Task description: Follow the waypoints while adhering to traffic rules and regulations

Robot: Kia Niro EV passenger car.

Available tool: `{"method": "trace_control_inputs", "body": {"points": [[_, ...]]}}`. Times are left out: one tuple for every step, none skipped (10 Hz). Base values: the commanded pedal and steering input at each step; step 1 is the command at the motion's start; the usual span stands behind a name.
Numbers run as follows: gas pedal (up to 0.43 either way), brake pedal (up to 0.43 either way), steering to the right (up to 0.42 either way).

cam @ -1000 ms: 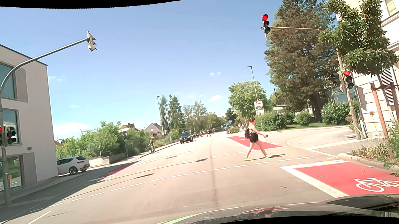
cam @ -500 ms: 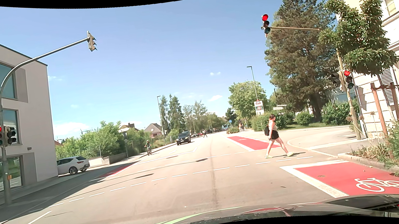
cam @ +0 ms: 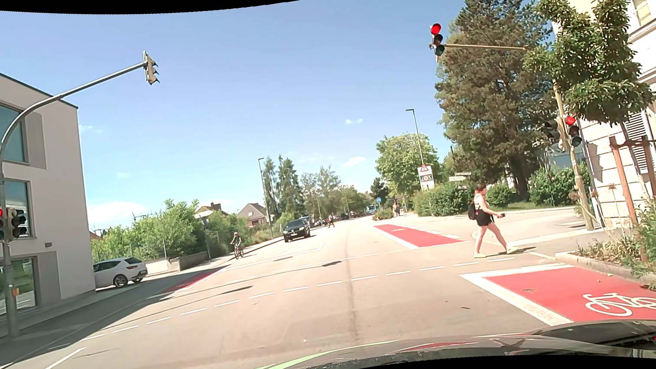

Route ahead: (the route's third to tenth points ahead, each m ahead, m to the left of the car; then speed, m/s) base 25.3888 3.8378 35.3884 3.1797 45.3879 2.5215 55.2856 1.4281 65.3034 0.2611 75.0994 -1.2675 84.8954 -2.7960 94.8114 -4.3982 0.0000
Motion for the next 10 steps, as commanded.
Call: {"method": "trace_control_inputs", "body": {"points": [[0.000,0.299,-0.009],[0.000,0.299,-0.009],[0.000,0.299,-0.009],[0.000,0.299,-0.009],[0.000,0.299,-0.009],[0.000,0.299,-0.009],[0.000,0.299,-0.009],[0.000,0.299,-0.009],[0.000,0.299,-0.009],[0.000,0.299,-0.009]]}}
